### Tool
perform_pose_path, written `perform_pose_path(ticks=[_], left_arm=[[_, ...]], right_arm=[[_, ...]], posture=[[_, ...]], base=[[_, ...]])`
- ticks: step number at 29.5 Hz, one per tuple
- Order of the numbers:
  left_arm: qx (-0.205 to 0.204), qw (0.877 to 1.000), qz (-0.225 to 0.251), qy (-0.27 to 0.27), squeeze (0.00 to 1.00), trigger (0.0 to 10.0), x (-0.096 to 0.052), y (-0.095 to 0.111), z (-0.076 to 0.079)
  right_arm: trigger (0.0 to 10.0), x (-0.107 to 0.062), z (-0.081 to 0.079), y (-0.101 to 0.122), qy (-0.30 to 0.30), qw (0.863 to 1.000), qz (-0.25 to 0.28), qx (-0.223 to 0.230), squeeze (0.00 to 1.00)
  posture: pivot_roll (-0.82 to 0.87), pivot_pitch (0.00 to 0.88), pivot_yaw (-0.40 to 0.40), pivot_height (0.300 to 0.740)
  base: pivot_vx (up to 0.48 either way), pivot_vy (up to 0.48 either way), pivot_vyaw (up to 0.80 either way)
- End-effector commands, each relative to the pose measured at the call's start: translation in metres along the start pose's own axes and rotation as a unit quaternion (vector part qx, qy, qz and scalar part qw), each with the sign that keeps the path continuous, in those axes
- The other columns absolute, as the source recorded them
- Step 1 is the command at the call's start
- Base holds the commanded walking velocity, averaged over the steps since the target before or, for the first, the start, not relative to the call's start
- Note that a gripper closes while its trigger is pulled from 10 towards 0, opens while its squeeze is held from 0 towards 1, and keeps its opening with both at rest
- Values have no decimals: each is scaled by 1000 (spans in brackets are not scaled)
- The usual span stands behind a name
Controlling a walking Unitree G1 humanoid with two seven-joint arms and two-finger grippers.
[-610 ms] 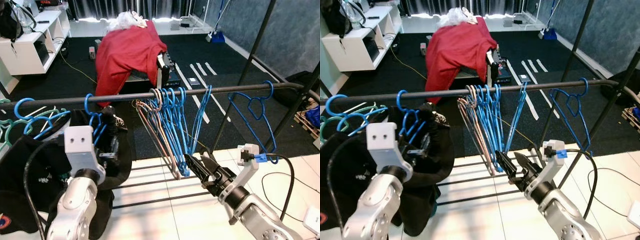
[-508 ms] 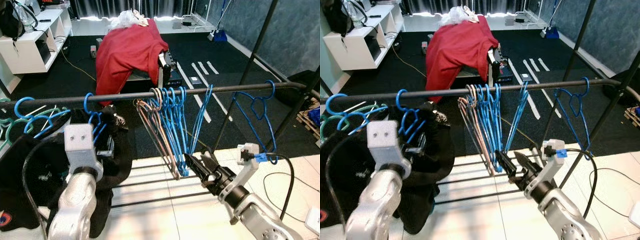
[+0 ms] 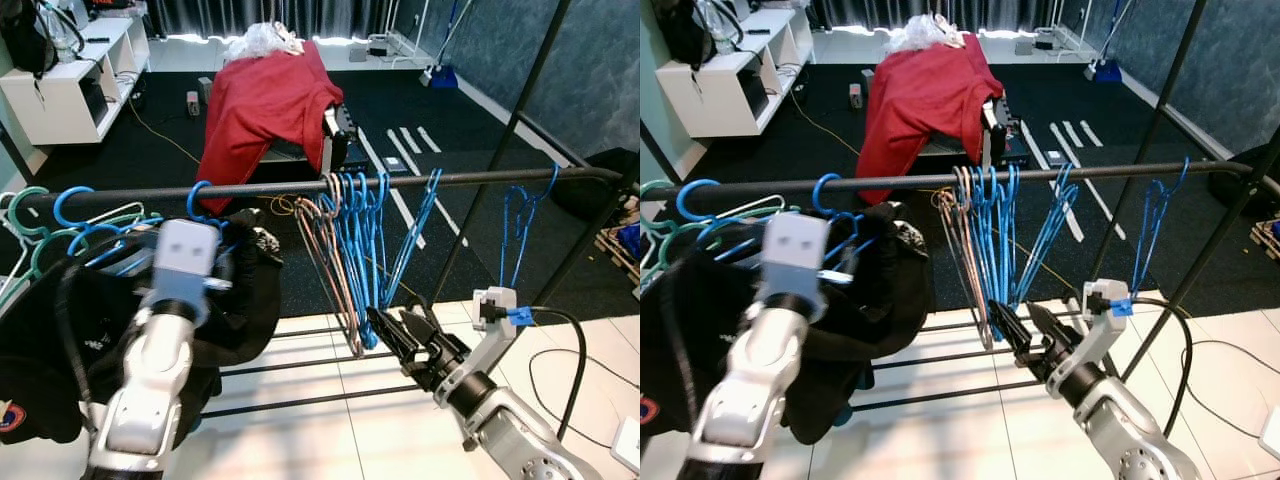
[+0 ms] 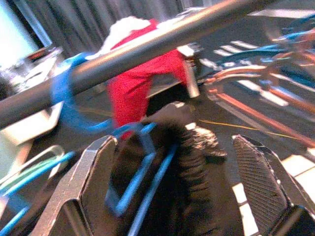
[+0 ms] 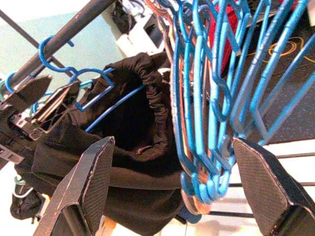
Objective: Hang hanger
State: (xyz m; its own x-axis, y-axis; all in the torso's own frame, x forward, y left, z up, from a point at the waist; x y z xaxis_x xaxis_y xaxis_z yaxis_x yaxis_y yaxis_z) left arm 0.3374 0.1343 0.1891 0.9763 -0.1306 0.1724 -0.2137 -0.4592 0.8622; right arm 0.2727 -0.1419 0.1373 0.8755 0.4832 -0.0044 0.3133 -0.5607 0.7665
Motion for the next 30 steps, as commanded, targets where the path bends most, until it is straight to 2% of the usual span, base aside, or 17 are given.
perform_pose_path(ticks=[1, 3, 6, 7, 10, 11, 13, 14, 15, 17, 20, 21, 24, 25, 30], left_arm=[[13, 1000, -5, -12, 0, 10000, 0, -5, 3], [18, 999, -1, -33, 0, 10000, 3, -5, 8], [18, 999, -1, -33, 0, 10000, 3, -5, 8], [45, 998, 0, -49, 0, 10000, 10, -9, 9], [45, 998, 0, -49, 0, 10000, 10, -9, 9], [79, 996, 5, -41, 0, 10000, 21, -10, 0], [79, 996, 5, -41, 0, 10000, 21, -10, 0], [98, 995, 6, -12, 0, 10000, 32, -8, -17], [98, 995, 6, -12, 0, 10000, 32, -8, -17], [104, 994, -8, 45, 0, 10000, 45, -7, -47], [104, 994, -8, 45, 0, 10000, 45, -7, -47], [97, 993, -21, 64, 0, 10000, 47, -10, -57], [97, 993, -21, 64, 0, 10000, 47, -10, -57], [98, 992, -33, 70, 0, 10000, 47, -14, -62], [96, 993, -41, 62, 0, 10000, 46, -18, -62]], right_arm=[[10000, -2, 1, 0, -2, 1000, 0, 0, 0], [10000, -2, 1, -1, -3, 1000, 0, 0, 0], [10000, -2, 1, -1, -3, 1000, 0, 0, 0], [10000, -2, 1, -1, -3, 1000, 1, 0, 0], [10000, -2, 1, -1, -3, 1000, 1, 0, 0], [10000, -3, 1, -1, -4, 1000, 1, 0, 0], [10000, -3, 1, -1, -4, 1000, 1, 0, 0], [10000, -3, 1, -1, -4, 1000, 2, 1, 0], [10000, -3, 1, -1, -4, 1000, 2, 1, 0], [10000, -4, 0, -1, -5, 1000, 4, 2, 0], [10000, -4, 0, -1, -5, 1000, 4, 2, 0], [10000, -5, 0, -1, -5, 1000, 4, 2, 0], [10000, -5, 0, -1, -5, 1000, 4, 2, 0], [10000, -6, -1, -1, -5, 1000, 4, 3, 0], [10000, -6, -1, -1, -5, 1000, 4, 5, 0]], posture=[[-71, 54, -34, 740], [-81, 52, -31, 740], [-81, 52, -31, 740], [-81, 52, -31, 740], [-81, 52, -31, 740], [-93, 44, -27, 740], [-93, 44, -27, 740], [-97, 43, -24, 740], [-97, 43, -24, 740], [-104, 51, -22, 740], [-104, 51, -22, 740], [-106, 58, -21, 740], [-106, 58, -21, 740], [-107, 67, -19, 740], [-106, 74, -19, 740]], base=[[0, 0, 0], [0, 0, 0], [0, 0, 0], [0, 0, 0], [0, 0, 0], [0, 0, 0], [0, 0, 0], [0, 0, 0], [0, 0, 0], [0, 0, 0], [0, 0, 0], [0, 0, 0], [0, 0, 0], [0, 0, 0], [0, 0, 0]])
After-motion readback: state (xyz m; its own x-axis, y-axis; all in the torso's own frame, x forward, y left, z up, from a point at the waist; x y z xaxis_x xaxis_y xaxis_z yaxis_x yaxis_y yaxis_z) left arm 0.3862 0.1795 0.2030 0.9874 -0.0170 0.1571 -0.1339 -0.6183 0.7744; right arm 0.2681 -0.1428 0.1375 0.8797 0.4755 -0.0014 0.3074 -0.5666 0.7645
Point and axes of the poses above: a point about 5 cm out from each wrist's last joint towards the gripper, its own x axis pointing out of the wrist towards the gripper, its own y axis along the axis of the wrist's last joint, z = x × y, the point moved 4 cm from there along x, pointing out of the wrist towards the gripper, and after that the axes turned 8 degrees about x, right-handed, at the moved point
